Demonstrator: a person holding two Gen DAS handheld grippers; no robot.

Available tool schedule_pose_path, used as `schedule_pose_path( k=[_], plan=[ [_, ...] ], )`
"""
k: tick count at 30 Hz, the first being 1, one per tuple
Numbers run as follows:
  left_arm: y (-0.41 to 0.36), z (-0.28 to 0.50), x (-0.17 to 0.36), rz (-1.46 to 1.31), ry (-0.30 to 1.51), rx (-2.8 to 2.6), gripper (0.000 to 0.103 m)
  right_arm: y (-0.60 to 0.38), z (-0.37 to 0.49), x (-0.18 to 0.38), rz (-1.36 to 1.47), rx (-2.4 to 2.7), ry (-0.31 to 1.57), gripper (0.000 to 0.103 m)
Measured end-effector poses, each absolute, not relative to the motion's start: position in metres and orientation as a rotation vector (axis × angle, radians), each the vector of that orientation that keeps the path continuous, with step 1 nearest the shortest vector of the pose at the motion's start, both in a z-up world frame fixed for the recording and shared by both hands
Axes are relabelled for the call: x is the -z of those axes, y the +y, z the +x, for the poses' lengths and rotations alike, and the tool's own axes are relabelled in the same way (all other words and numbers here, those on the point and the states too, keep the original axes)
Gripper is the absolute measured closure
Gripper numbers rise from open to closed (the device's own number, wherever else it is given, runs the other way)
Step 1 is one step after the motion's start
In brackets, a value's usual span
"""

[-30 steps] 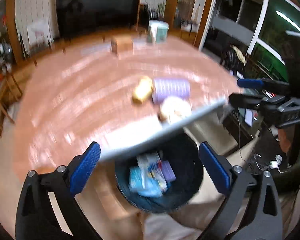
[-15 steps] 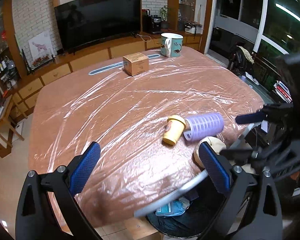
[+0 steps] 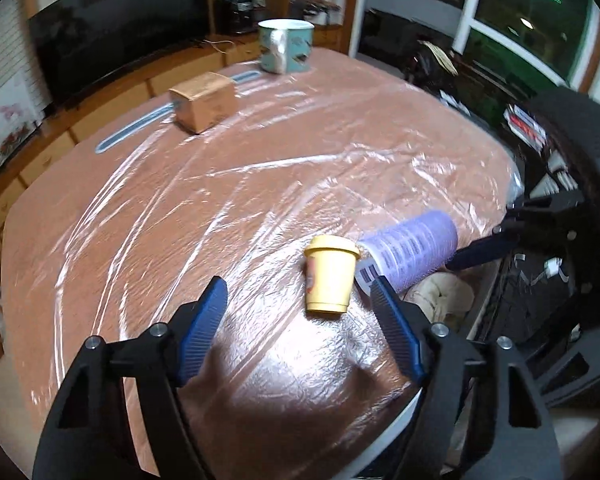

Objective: Collect trash
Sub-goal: 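Grasp the yellow cup with the left tool while the right tool grasps the beige cloth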

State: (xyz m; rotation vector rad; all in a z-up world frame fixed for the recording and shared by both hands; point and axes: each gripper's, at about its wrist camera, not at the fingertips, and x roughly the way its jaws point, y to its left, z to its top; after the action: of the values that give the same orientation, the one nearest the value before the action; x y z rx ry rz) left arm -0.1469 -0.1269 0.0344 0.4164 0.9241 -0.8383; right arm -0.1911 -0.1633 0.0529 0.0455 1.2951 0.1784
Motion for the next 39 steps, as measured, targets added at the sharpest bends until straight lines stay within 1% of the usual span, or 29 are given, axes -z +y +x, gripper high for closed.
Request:
schedule_pose_path(
  k=[1,2,3,6,8,11,14,16,17,18,22,24,26,30,39],
  plan=[
    [-0.129,-0.147,-0.032,0.423,0.929,0.857,0.031,-0.163,-0.191,-0.052,0.045,-0.175,1.299,0.032],
    [-0.13,-0.145,-0.03,0.423,0.939,0.875,0.038,-0.162,-0.19,-0.051,0.043,-0.171,1.302,0.032],
    [-0.132,-0.144,-0.028,0.421,0.952,0.888,0.041,-0.161,-0.189,-0.051,0.043,-0.167,1.305,0.032],
    [-0.136,-0.14,-0.023,0.426,0.966,0.897,0.041,-0.158,-0.187,-0.05,0.028,-0.157,1.31,0.032],
    [-0.139,-0.138,-0.02,0.43,0.973,0.907,0.044,-0.156,-0.186,-0.05,0.021,-0.151,1.316,0.032],
    [-0.145,-0.138,-0.017,0.459,0.968,0.91,0.046,-0.152,-0.182,-0.05,-0.016,-0.135,1.32,0.036],
    [-0.146,-0.137,-0.015,0.467,0.965,0.915,0.05,-0.151,-0.183,-0.051,-0.046,-0.127,1.311,0.043],
    [-0.145,-0.133,-0.013,0.442,0.981,0.925,0.054,-0.153,-0.184,-0.052,-0.046,-0.116,1.295,0.053],
    [-0.145,-0.131,-0.012,0.435,0.994,0.929,0.06,-0.157,-0.184,-0.052,-0.034,-0.117,1.29,0.053],
    [-0.144,-0.13,-0.011,0.432,0.987,0.924,0.062,-0.161,-0.183,-0.052,-0.01,-0.12,1.286,0.053],
    [-0.144,-0.131,-0.01,0.432,0.981,0.916,0.063,-0.167,-0.185,-0.053,0.012,-0.113,1.266,0.053],
    [-0.144,-0.132,-0.01,0.431,0.975,0.911,0.067,-0.167,-0.186,-0.053,0.004,-0.114,1.255,0.053],
    [-0.143,-0.132,-0.011,0.426,0.971,0.905,0.069,-0.164,-0.19,-0.053,-0.001,-0.122,1.243,0.053],
    [-0.138,-0.131,-0.015,0.395,0.963,0.883,0.069,-0.168,-0.192,-0.054,0.018,-0.121,1.215,0.053],
    [-0.123,-0.132,-0.024,0.304,0.96,0.833,0.069,-0.193,-0.19,-0.082,0.156,-0.102,1.117,0.053]
  ],
)
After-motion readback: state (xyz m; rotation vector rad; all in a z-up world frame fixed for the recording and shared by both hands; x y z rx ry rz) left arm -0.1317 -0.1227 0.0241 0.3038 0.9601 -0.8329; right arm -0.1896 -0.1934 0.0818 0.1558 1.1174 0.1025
